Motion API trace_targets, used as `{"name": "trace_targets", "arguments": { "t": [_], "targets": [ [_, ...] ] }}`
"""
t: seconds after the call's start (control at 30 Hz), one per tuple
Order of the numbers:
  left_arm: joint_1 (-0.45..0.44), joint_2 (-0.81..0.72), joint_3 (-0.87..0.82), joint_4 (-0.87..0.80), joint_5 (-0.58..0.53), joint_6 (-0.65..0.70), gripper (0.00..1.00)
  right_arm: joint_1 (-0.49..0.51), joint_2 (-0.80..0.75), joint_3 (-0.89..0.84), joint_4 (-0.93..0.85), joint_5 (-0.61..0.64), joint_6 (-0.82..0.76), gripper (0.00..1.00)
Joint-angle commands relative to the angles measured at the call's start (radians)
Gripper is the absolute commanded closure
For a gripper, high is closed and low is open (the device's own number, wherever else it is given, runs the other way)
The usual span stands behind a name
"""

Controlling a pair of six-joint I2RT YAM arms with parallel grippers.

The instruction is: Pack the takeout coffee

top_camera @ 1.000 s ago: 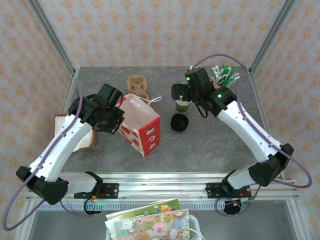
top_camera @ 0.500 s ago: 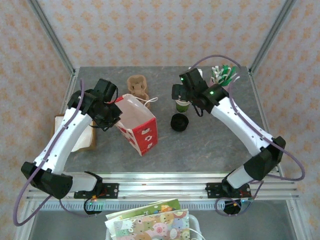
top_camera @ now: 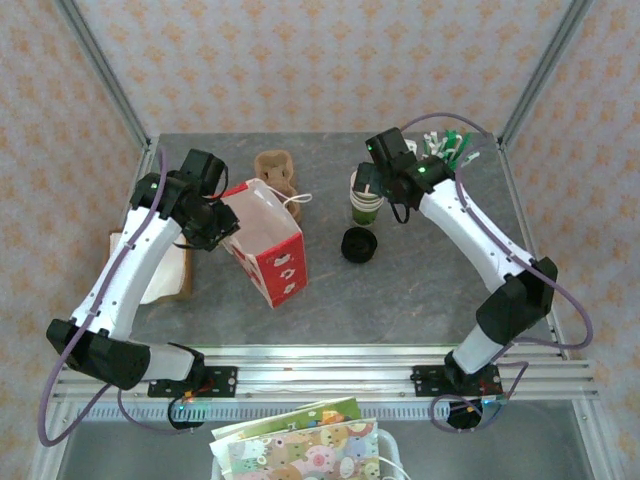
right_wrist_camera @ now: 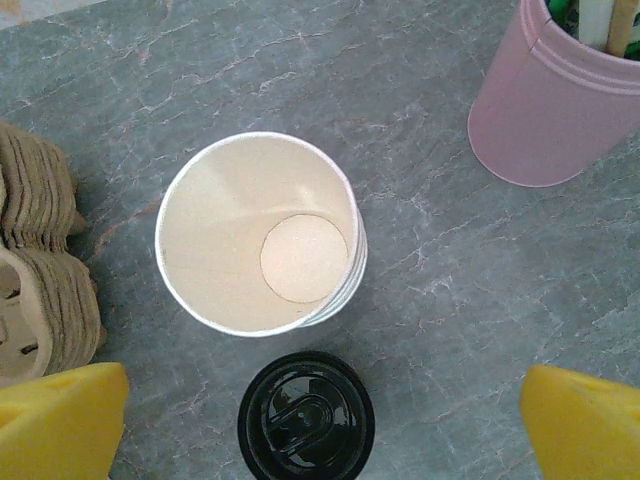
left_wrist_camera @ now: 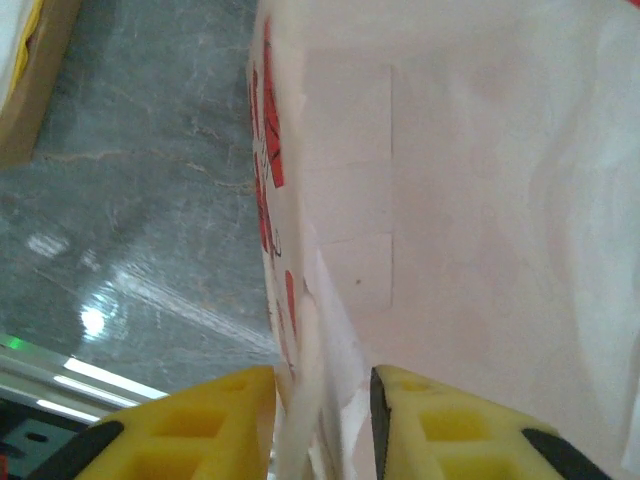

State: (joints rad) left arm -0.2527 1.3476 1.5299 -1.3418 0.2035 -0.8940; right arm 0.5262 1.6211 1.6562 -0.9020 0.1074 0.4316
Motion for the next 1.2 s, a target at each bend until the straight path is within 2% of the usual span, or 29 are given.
{"name": "trace_targets", "arguments": {
  "t": [0.0,0.17,0.33,0.53,0.73,0.87,1.0,1.17],
  "targets": [
    [0.012,-0.004,0.044,-0.023,0.004,0.016,0.55,-0.008,0.033,0.055,-0.039,-0.015,0.031,0.01],
    [0.012,-0.019,0.117,-0.023,0.012,-0.003,0.32,-0.02,0.083,0.117,-0.079,-0.013,0.039,0.03],
    [0.012,-0.022,0.284,-0.023,-0.015,0.012,0.19,-0.044,0.111,0.157,-0.097,-0.03,0.044,0.04],
    [-0.007,0.05,0.498,-0.016,-0.076,0.135,0.16,-0.081,0.155,0.173,-0.113,-0.044,0.033,0.08],
    [-0.156,0.264,0.792,-0.021,-0.21,0.288,0.18,-0.097,0.236,0.255,-0.153,-0.059,0.003,0.1],
    [-0.278,0.375,0.826,-0.018,-0.335,0.345,0.21,-0.097,0.31,0.345,-0.223,-0.068,-0.016,0.13],
    [-0.389,0.433,0.865,0.049,-0.456,0.401,0.22,-0.097,0.331,0.339,-0.233,-0.063,-0.021,0.18],
    [-0.434,0.408,0.794,0.207,-0.413,0.442,0.22,-0.097,0.347,0.326,-0.212,-0.073,-0.022,0.27]
  ]
}}
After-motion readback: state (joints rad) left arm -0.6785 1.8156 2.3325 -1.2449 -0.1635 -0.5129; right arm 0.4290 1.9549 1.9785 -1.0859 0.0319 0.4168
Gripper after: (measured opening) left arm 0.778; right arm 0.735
